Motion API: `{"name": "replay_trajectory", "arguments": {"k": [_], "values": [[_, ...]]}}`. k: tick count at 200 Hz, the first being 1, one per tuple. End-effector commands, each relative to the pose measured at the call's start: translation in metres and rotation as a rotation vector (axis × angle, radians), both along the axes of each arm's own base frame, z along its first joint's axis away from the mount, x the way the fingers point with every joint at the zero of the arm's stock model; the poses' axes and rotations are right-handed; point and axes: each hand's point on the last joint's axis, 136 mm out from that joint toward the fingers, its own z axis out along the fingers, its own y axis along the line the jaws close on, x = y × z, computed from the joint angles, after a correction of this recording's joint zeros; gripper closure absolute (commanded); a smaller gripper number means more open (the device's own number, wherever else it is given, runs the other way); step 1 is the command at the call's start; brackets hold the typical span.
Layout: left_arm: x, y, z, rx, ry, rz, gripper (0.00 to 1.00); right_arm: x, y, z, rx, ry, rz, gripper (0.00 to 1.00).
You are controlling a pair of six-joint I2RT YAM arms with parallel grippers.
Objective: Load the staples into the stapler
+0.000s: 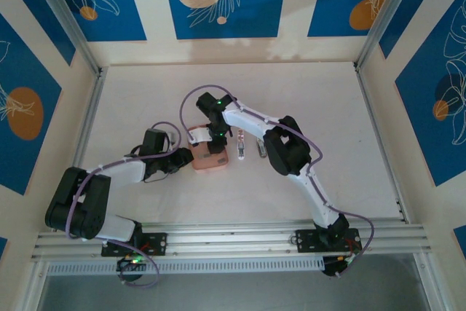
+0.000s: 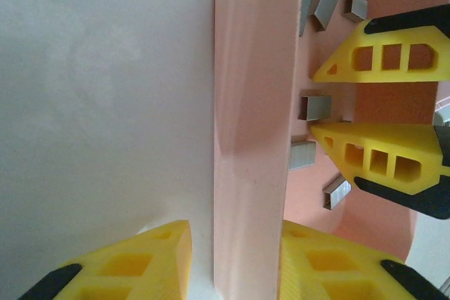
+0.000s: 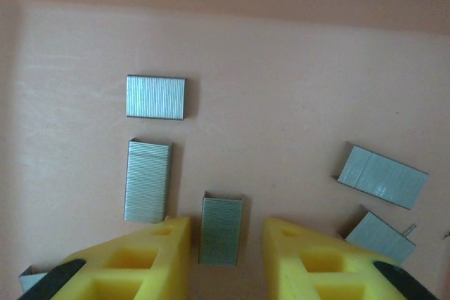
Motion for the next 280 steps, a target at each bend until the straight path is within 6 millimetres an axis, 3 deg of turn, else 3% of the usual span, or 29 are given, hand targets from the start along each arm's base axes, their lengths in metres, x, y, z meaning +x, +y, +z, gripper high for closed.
{"name": "replay_trajectory", "arguments": {"k": [1, 35, 112, 163, 211, 280], "values": [[0.002, 0.01, 0.003, 0.042, 0.002, 0.016, 0.66, -0.002, -0.014, -0.023, -0.064, 0.047, -0.011, 0.71], [0.002, 0.012, 0.007, 0.054, -0.005, 0.017, 0.66, 0.004, -0.004, -0.013, -0.014, 0.011, -0.024, 0.75], [0.007, 0.018, 0.035, 0.084, -0.077, 0.028, 0.65, -0.005, 0.021, 0.062, 0.2, -0.054, -0.042, 0.77], [0.007, 0.022, 0.057, 0.106, -0.138, 0.031, 0.65, -0.019, 0.015, 0.106, 0.318, -0.062, -0.124, 0.77], [0.001, 0.024, 0.051, 0.109, -0.12, 0.039, 0.64, -0.022, 0.002, 0.087, 0.233, -0.063, -0.115, 0.71], [0.0, 0.019, 0.034, 0.075, -0.084, 0.037, 0.61, -0.006, 0.015, 0.051, 0.181, -0.045, -0.068, 0.61]]}}
